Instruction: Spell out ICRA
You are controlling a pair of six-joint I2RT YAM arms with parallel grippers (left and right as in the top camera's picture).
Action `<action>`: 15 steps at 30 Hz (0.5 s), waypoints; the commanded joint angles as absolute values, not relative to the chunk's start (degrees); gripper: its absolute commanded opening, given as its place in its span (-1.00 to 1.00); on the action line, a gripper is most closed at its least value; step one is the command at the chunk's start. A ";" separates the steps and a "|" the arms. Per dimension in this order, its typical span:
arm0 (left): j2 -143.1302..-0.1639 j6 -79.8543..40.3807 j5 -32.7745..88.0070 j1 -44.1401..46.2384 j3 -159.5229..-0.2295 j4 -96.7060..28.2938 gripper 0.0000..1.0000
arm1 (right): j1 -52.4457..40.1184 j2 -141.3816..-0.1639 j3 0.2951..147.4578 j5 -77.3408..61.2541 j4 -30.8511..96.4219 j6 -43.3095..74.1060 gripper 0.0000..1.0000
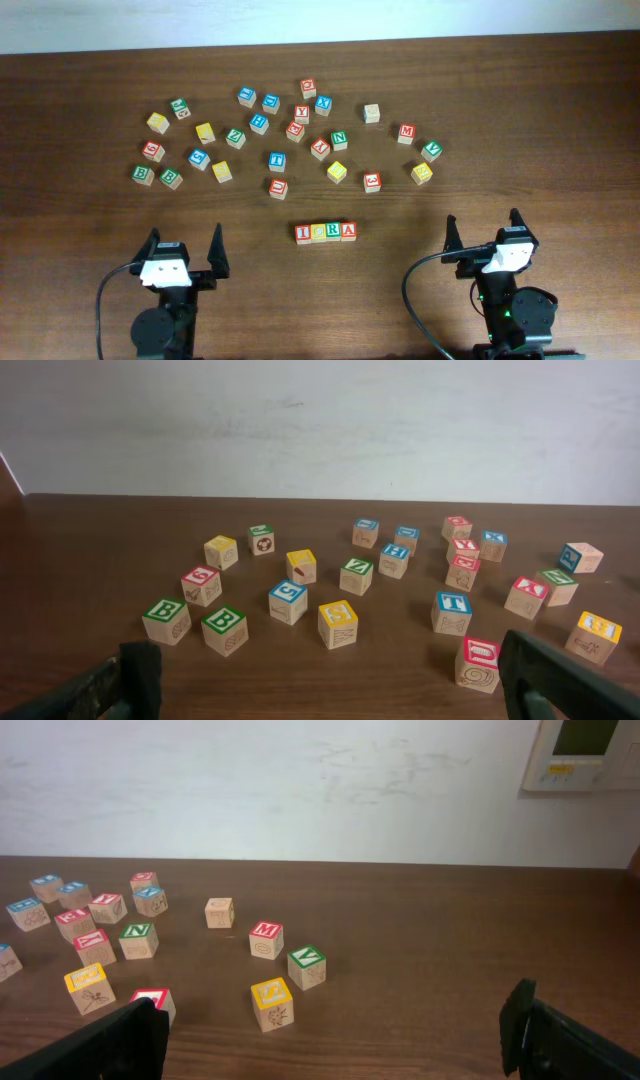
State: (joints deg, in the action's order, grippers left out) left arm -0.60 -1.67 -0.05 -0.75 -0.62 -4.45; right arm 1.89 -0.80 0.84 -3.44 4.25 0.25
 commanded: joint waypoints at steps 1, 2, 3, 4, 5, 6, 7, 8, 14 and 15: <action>-0.27 -0.16 -0.30 -0.54 -0.47 -4.99 0.98 | 2.28 -0.19 0.32 -3.16 4.27 0.86 0.97; -0.27 -0.16 -0.30 -0.54 -0.47 -4.99 0.98 | 2.28 -0.19 0.32 -3.16 4.27 0.89 0.97; -0.27 -0.19 -0.36 -0.54 -0.47 -4.99 0.98 | 2.28 -0.19 0.32 -3.16 4.27 0.89 0.97; -0.27 -0.21 -0.45 -0.54 -0.47 -4.99 0.98 | 2.28 -0.19 0.32 -3.16 4.27 0.89 0.97; -0.27 -0.47 -0.47 -0.54 -0.47 -5.02 0.98 | 2.28 -0.19 0.32 -3.16 4.25 0.86 0.97; -0.27 -0.82 -0.49 -0.54 -0.47 -5.02 0.98 | 2.28 -0.19 0.32 -3.16 4.25 0.86 0.97; -0.27 -2.39 -0.95 -0.54 -0.47 -5.02 0.98 | 2.28 -0.19 0.32 -3.16 4.27 0.86 0.97; -0.27 -3.40 -1.26 -0.54 -0.47 -4.99 0.98 | 2.28 -0.19 0.32 -3.16 4.27 0.86 0.97; -0.27 0.12 -1.32 -0.69 -0.47 -5.04 0.98 | 2.28 -0.21 0.32 -3.16 4.27 0.86 0.97; -0.27 0.14 -1.30 -0.69 -0.47 -5.04 0.98 | 2.28 -0.19 0.32 -3.16 4.27 0.86 0.97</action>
State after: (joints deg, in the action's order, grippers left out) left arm -0.60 -2.17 -0.71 -0.75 -0.62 -4.51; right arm 1.89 -0.80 0.84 -3.44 4.25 0.21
